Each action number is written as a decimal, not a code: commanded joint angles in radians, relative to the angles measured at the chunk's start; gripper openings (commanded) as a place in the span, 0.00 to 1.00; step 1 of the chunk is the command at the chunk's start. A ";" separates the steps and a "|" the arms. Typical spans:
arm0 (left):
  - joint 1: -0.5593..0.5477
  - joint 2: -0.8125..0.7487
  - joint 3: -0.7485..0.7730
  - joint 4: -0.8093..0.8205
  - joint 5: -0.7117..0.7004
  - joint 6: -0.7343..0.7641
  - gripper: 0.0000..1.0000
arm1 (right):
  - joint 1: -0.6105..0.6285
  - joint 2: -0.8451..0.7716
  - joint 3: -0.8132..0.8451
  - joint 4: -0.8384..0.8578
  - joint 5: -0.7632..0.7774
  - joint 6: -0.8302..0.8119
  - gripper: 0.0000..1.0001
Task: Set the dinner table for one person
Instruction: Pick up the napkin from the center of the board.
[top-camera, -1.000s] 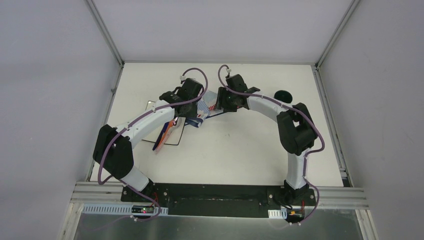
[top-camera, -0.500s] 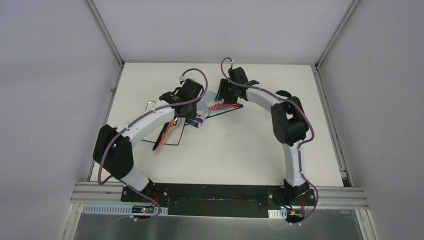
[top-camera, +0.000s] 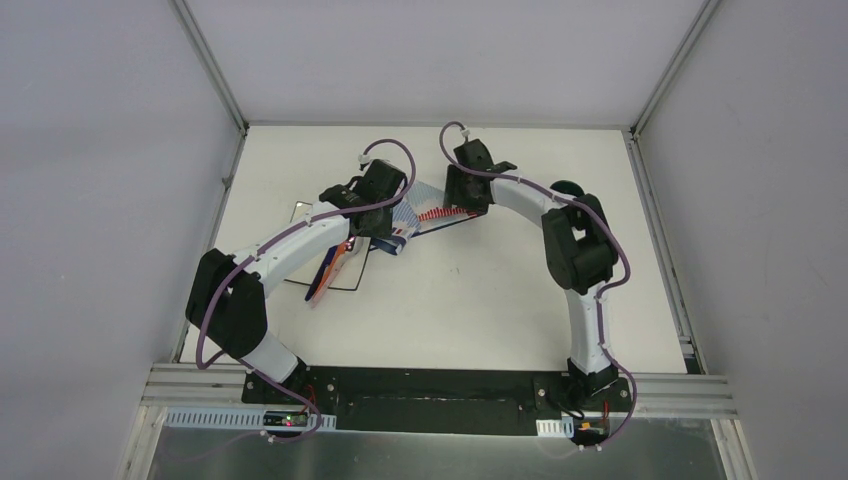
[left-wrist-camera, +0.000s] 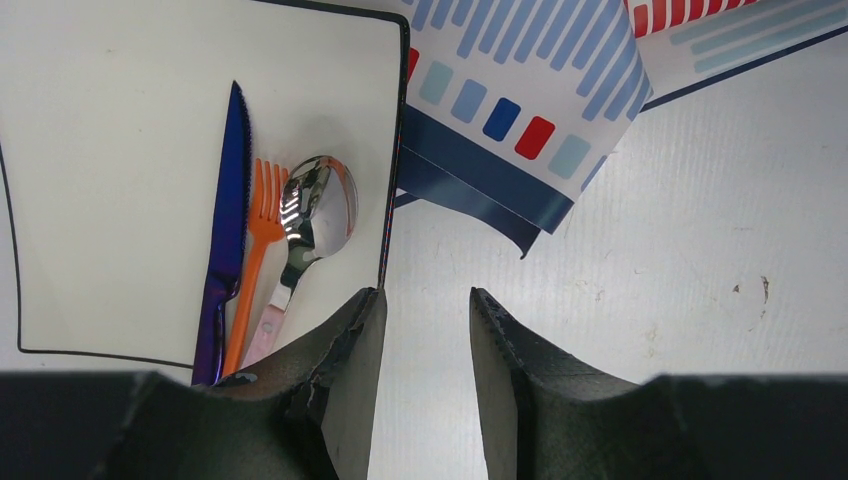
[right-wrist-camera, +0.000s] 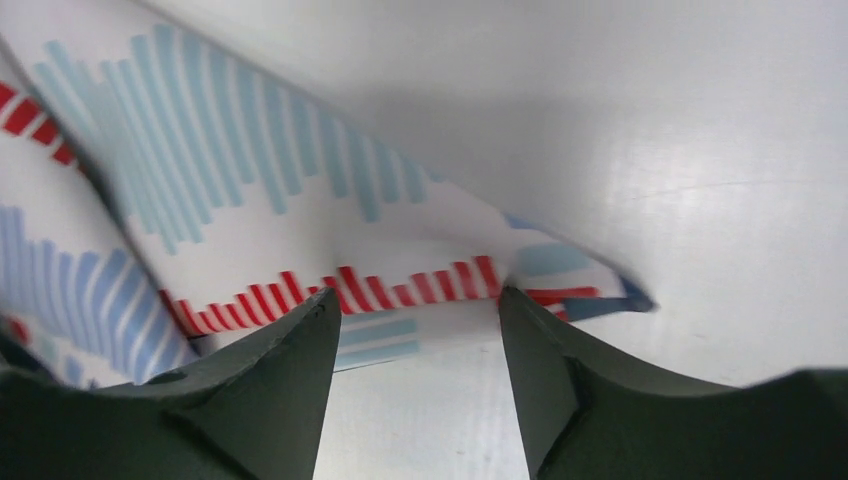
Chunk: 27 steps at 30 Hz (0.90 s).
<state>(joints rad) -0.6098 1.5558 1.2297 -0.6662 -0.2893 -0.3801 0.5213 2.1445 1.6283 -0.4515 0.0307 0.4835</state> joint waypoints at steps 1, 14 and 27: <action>-0.010 -0.023 0.010 0.009 -0.019 0.009 0.38 | -0.004 -0.077 0.061 -0.097 0.272 -0.102 0.65; -0.010 -0.024 0.005 0.008 -0.029 0.010 0.38 | -0.015 0.004 0.070 -0.090 0.198 -0.092 0.67; -0.010 -0.026 -0.012 0.008 -0.027 0.004 0.38 | -0.018 0.047 0.057 -0.015 0.018 -0.043 0.66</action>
<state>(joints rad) -0.6098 1.5555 1.2278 -0.6655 -0.2897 -0.3801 0.4992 2.1723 1.6623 -0.5327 0.1486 0.4026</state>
